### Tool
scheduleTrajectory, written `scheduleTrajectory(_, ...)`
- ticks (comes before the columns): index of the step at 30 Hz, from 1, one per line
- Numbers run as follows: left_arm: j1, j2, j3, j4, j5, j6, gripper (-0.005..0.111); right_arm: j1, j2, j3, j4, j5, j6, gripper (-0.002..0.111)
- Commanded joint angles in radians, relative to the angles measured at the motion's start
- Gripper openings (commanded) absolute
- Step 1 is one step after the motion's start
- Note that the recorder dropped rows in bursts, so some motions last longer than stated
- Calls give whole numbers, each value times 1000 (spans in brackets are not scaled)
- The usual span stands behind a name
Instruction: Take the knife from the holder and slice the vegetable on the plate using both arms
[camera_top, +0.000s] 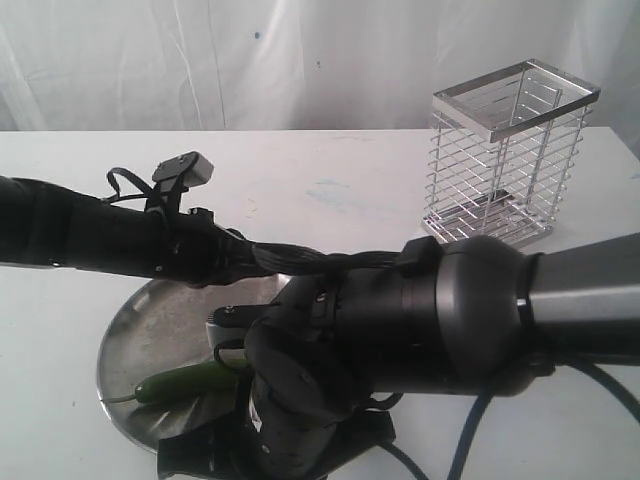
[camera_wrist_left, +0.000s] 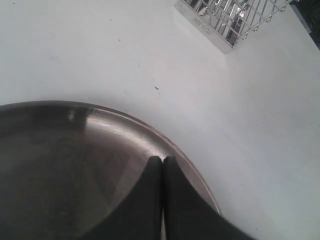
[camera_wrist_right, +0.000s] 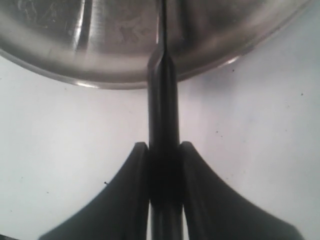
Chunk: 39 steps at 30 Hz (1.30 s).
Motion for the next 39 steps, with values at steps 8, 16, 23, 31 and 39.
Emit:
scheduleTrajectory(8, -5, -3, 7, 20, 105, -4, 0, 1, -7, -3, 23, 2, -20, 0)
scheduleTrajectory(16, -5, -3, 63, 27, 11, -4, 0, 1, -7, -3, 23, 3, -20, 0)
scheduleTrajectory(23, -8, -3, 126, 34, -22, -4, 0, 1, 61, -3, 30, 2, -20, 0)
scheduleTrajectory(31, -8, -3, 129, 75, -24, -4, 0, 1, 83, -3, 67, -60, -20, 0)
scheduleTrajectory(39, -8, 33, 169, 74, -163, -11, 0, 1, 83, -3, 67, -64, -20, 0)
